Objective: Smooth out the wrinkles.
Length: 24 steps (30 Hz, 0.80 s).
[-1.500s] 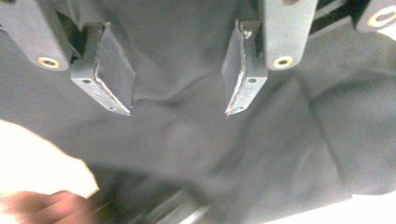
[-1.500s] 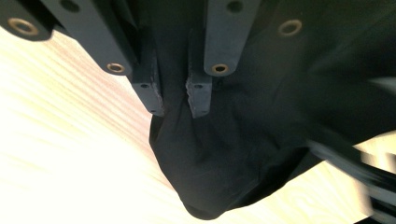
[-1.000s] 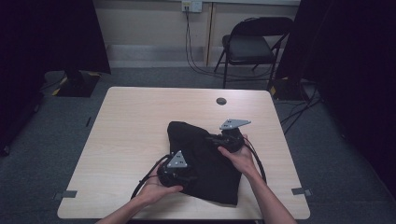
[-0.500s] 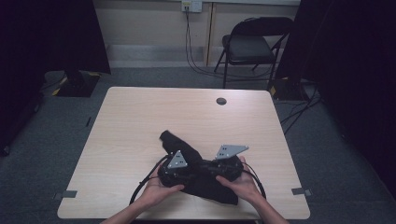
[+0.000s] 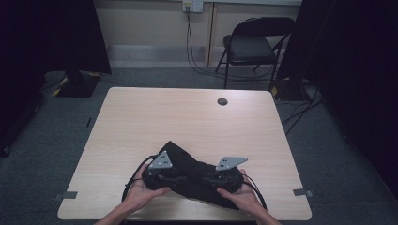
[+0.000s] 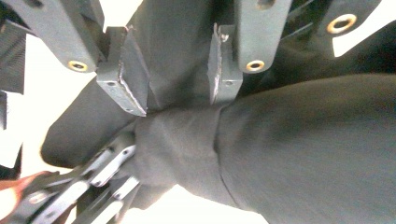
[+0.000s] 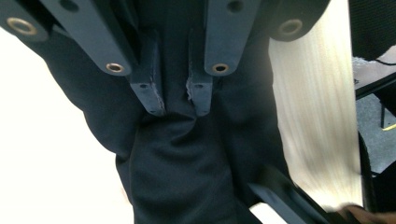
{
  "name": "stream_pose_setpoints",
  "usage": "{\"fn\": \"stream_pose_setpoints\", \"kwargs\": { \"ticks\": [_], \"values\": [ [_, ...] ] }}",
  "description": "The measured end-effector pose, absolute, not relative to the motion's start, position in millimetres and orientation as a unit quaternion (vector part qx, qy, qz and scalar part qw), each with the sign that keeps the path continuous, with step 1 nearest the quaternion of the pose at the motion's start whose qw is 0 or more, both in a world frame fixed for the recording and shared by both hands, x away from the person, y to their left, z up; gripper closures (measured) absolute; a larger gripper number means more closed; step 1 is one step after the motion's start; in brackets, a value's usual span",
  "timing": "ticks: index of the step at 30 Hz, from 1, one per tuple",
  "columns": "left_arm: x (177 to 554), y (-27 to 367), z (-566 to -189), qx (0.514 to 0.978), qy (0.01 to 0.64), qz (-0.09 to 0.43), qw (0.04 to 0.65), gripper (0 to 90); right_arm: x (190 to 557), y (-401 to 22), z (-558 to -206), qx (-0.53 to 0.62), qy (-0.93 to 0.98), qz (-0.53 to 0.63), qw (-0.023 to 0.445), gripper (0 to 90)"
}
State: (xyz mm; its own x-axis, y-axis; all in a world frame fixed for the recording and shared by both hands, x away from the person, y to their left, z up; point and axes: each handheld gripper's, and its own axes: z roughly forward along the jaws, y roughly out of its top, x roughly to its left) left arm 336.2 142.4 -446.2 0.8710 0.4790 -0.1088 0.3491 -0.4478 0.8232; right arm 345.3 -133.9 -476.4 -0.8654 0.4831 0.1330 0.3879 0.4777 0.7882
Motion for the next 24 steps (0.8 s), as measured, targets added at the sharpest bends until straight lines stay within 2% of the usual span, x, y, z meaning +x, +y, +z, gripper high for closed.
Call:
{"fn": "stream_pose_setpoints", "kwargs": {
  "ticks": [2, 7, 9, 12, 14, 17, 18, 20, 24],
  "values": [
    [334, 145, -435, 0.832, 0.235, 0.068, 0.497, 61.1, 345, -133, -478, 0.254, 0.858, 0.442, 0.058, 78.3],
    [350, 131, -412, 0.819, 0.232, 0.080, 0.518, 56.9, 344, -131, -478, 0.253, 0.859, 0.441, 0.063, 78.2],
    [366, 119, -413, 0.826, 0.243, 0.066, 0.505, 54.0, 343, -131, -478, 0.251, 0.859, 0.441, 0.067, 78.0],
    [382, 111, -417, 0.829, 0.251, 0.086, 0.492, 53.8, 342, -131, -477, 0.249, 0.860, 0.441, 0.069, 77.6],
    [405, 105, -426, 0.831, 0.286, 0.087, 0.469, 53.9, 342, -131, -477, 0.246, 0.860, 0.441, 0.071, 77.4],
    [413, 103, -440, 0.853, 0.290, 0.113, 0.419, 53.7, 342, -131, -476, 0.244, 0.860, 0.442, 0.071, 76.8],
    [412, 105, -444, 0.855, 0.291, 0.104, 0.416, 53.1, 341, -131, -476, 0.244, 0.860, 0.443, 0.071, 76.4],
    [405, 109, -447, 0.855, 0.282, 0.096, 0.424, 51.9, 340, -131, -474, 0.245, 0.860, 0.442, 0.073, 73.8],
    [391, 118, -445, 0.864, 0.264, 0.084, 0.421, 48.9, 341, -134, -461, 0.248, 0.856, 0.450, 0.056, 60.1]
  ]
}}
